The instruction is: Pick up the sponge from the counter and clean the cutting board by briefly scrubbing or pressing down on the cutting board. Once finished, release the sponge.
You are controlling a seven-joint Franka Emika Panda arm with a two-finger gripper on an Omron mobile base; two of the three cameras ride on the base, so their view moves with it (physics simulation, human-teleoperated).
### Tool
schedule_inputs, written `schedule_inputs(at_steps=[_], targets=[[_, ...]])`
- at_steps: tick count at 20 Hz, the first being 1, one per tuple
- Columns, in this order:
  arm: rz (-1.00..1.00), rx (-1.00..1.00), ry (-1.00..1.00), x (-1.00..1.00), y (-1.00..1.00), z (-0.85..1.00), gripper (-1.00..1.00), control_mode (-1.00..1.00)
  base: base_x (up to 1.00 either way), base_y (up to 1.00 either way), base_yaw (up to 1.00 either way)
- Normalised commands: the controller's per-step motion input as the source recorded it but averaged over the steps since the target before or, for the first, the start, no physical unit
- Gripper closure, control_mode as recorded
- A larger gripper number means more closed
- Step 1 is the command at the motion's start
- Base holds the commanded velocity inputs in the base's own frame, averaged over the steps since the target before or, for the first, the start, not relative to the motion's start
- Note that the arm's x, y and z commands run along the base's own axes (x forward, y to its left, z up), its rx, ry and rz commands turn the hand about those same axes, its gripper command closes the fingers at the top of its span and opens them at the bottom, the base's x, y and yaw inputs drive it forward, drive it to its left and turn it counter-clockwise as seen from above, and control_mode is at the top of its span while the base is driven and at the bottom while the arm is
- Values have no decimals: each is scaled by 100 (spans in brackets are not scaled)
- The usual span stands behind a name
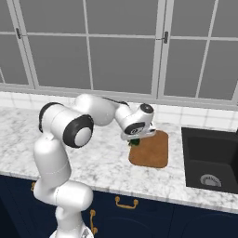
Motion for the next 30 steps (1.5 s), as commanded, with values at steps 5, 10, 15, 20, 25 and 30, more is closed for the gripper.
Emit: schedule_inputs(at_steps=[5,10,15,20,25,30], targets=[[-3,10,-32,0,-27,-86,100,-100,0,0,0],[-7,9,-39,2,0,-100,100,-100,0,0,0],[-5,10,-33,0,-1,-100,100,-100,0,0,0],[-8,2,-17,0,6,-53,100,-100,0,0,0],[-3,-1,29,7,0,93,100,-100,0,0,0],[0,-2,25,46,-1,43,100,-100,0,0,0]])
